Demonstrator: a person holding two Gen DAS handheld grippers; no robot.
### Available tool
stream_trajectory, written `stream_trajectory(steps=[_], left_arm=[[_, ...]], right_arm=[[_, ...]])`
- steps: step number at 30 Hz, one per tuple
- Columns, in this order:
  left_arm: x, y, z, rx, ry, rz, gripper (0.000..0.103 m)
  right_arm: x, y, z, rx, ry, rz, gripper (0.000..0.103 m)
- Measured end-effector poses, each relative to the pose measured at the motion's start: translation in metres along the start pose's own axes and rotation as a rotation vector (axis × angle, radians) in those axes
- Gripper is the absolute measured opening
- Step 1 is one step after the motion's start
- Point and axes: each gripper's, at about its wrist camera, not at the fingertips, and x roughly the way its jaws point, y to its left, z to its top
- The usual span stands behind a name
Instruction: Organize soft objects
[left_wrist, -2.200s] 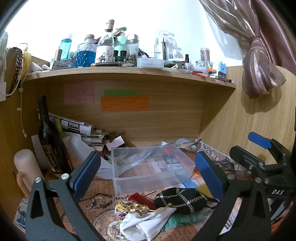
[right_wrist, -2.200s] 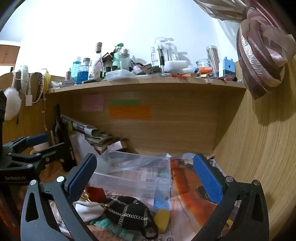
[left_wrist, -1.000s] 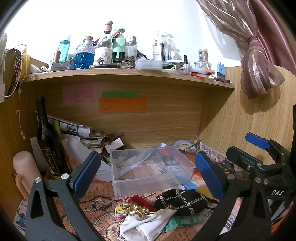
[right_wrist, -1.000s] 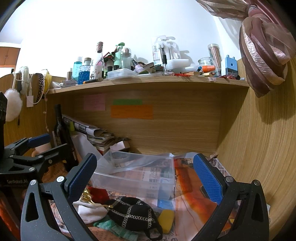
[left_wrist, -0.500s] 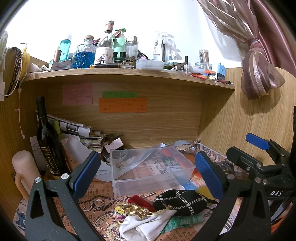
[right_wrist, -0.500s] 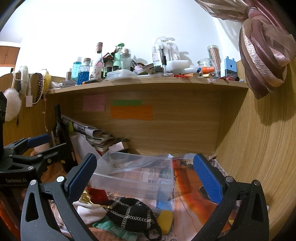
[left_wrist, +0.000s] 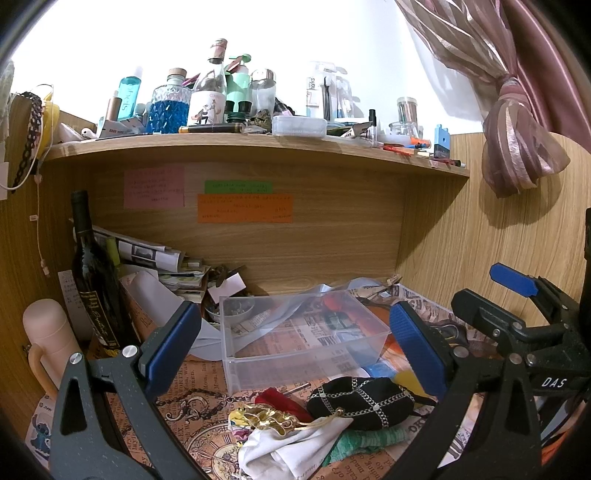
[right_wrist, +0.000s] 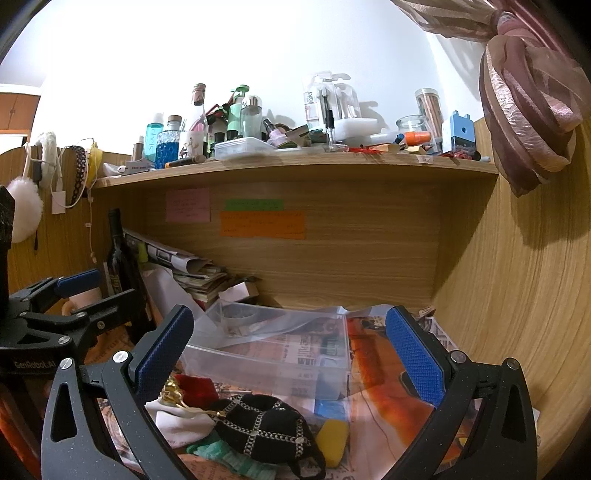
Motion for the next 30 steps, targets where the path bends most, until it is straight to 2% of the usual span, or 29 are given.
stream_trajectory(steps=[24,30], left_arm=[[0.0,0.0,-0.001,0.0,0.002,0.001,0.103],[0.014,0.004,-0.007,0.0,0.055,0.001,0.103]], right_arm=[[-0.002,0.002,0.002,0.018,-0.013,0.004,0.103],[0.007,-0.007,-0.006,0.035,0.028,-0.012,0.103]])
